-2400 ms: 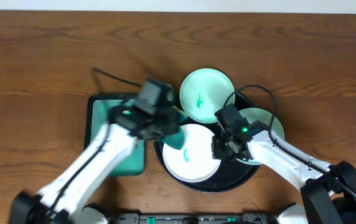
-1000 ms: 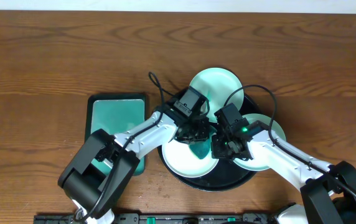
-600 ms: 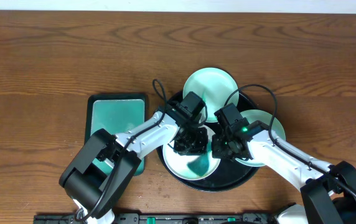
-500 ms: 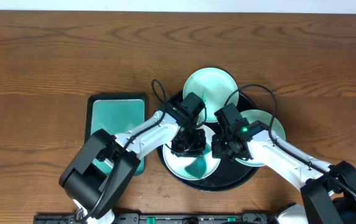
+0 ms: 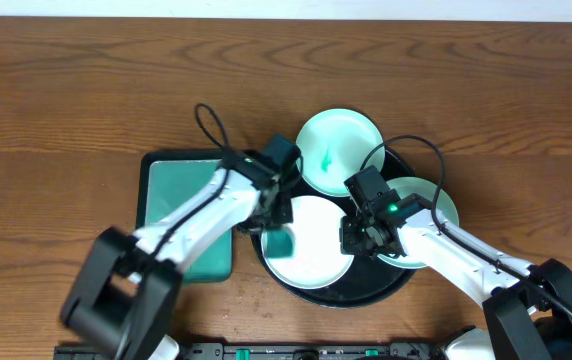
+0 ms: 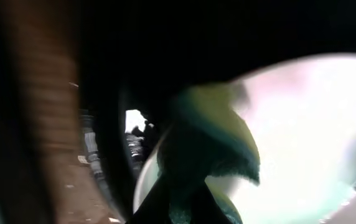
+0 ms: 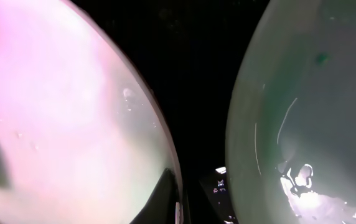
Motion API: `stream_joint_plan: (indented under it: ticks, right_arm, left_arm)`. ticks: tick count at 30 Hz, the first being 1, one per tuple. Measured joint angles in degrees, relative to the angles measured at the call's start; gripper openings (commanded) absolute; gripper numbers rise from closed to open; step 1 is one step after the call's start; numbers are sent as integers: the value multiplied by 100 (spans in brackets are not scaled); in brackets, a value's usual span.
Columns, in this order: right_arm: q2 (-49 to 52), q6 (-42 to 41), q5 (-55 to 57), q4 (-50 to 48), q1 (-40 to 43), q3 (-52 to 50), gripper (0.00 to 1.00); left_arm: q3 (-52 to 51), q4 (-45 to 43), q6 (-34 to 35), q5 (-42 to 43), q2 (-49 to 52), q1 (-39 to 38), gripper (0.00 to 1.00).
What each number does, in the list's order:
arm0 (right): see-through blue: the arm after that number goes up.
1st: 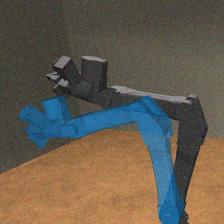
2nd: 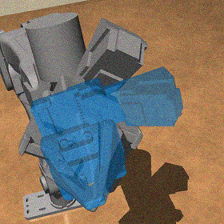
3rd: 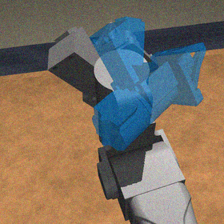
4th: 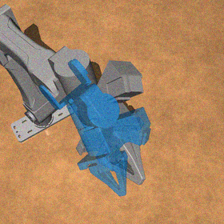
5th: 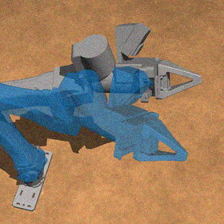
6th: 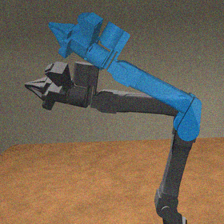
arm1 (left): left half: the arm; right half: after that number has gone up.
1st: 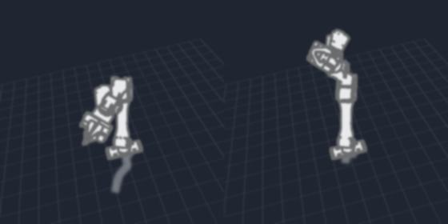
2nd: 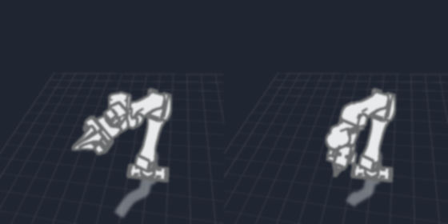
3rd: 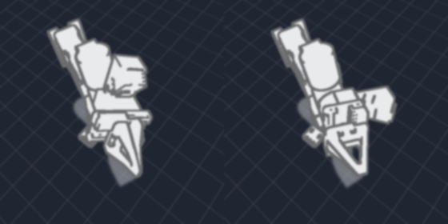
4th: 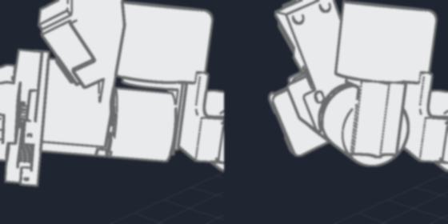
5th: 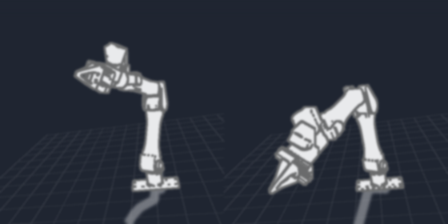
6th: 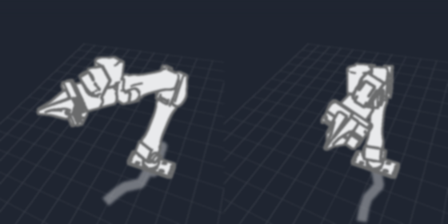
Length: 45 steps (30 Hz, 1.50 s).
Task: Clean dirty plates on tray and stack at the side
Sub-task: 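Return the sponge to the green tub with the left gripper, then lift the white plate with the right gripper and tilt it over the tub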
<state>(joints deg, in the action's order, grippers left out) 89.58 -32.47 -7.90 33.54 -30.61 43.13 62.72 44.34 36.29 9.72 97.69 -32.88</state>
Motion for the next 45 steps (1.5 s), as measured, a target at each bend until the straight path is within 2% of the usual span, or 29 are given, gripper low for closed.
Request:
stream_joint_plan:
  ticks: [6,10,11,12,13,15,17,20,26,31,35,41,45]
  right_arm:
    - [0,0,2,0,0,0,2]
    - [17,17,42,-13,0,-2,20]
    - [31,50,79,-28,2,-4,20]
    - [33,96,76,-52,2,-4,8]
    - [31,127,87,-59,-4,-4,1]
    - [31,168,66,-136,4,-4,1]
    - [24,175,81,-101,9,9,1]
    - [24,199,114,181,17,140,1]
    - [-195,581,472,1261,26,881,1]
    - [-402,1003,844,1718,-4,2177,1]
    - [-439,1307,1139,1233,-308,2903,1]
    - [-321,1711,1381,-444,-1034,3051,1]
    - [256,1961,2011,-1349,-1631,3104,1]
  left_arm:
    - [0,177,-345,-332,-1086,756,7]
    - [2,341,-752,-437,-1617,1543,7]
    - [2,350,-839,-455,-1655,1794,8]
    - [-2,330,-920,-479,-1652,1976,7]
    - [-28,273,-970,-501,-1620,2188,8]
    - [-153,140,-1073,-549,-1499,2546,8]
    - [-271,131,-1178,-560,-1261,2798,17]
    - [-372,177,-1394,-487,-938,2955,39]
    - [-372,527,-1574,-343,-1132,3027,64]
    - [-140,826,-1585,-297,-2015,3027,72]
    - [37,831,-1578,-275,-3021,3027,73]
    - [55,841,-1578,-260,-4559,3027,78]
    - [57,866,-1574,-258,-5302,3027,79]
